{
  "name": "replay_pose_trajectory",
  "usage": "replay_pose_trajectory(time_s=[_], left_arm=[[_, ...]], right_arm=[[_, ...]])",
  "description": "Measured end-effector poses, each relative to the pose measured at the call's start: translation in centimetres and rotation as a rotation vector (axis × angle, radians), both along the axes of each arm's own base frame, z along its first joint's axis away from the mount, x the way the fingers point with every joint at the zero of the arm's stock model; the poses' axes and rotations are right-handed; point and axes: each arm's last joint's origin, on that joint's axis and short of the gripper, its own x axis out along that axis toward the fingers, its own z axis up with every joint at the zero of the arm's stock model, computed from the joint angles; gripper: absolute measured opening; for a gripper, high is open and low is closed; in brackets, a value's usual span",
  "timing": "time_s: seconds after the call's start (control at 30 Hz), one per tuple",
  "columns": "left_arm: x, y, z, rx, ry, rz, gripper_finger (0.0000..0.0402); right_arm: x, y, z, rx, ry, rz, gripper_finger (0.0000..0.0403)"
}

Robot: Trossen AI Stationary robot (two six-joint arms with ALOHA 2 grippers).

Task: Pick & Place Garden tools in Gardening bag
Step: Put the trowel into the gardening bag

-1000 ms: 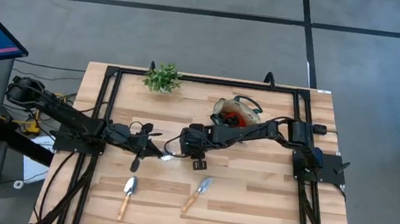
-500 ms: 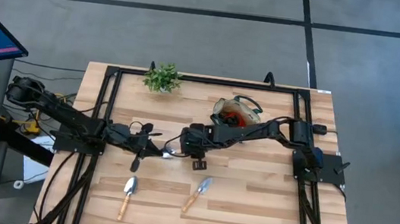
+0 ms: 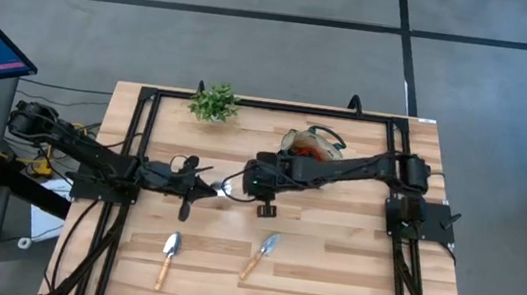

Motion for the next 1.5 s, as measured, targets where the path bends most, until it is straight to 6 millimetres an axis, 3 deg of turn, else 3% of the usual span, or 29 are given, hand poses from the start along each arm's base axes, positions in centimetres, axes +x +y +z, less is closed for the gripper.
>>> replay_pose_trajectory(time_s=[0.13, 0.3, 0.63, 1.03, 1.23, 1.5], left_arm=[[0.0, 0.0, 0.0, -0.018, -0.002, 0.008, 0.0002], [0.0, 0.2, 0.0, -0.029, -0.005, 0.022, 0.0014], [0.2, 1.4, 0.2, -0.108, -0.035, 0.112, 0.0105], [0.5, 2.7, 0.9, -0.365, -0.137, 0.247, 0.0192], [0.7, 2.8, 1.9, -0.495, -0.240, 0.193, 0.0205], [0.8, 2.8, 1.9, -0.530, -0.243, 0.190, 0.0189]], right_arm=[[-0.8, 0.3, 1.4, -0.030, -0.031, -0.030, 0.0066], [-2.5, 0.5, 1.3, -0.018, -0.046, -0.078, 0.0066], [-6.2, 1.9, 0.7, -0.124, -0.178, -0.223, 0.0065], [-7.7, 6.0, -0.8, -0.383, -0.277, -0.282, 0.0065], [-8.0, 7.3, -0.7, -0.389, -0.304, -0.276, 0.0065], [-8.0, 7.7, -0.6, -0.374, -0.322, -0.279, 0.0065]])
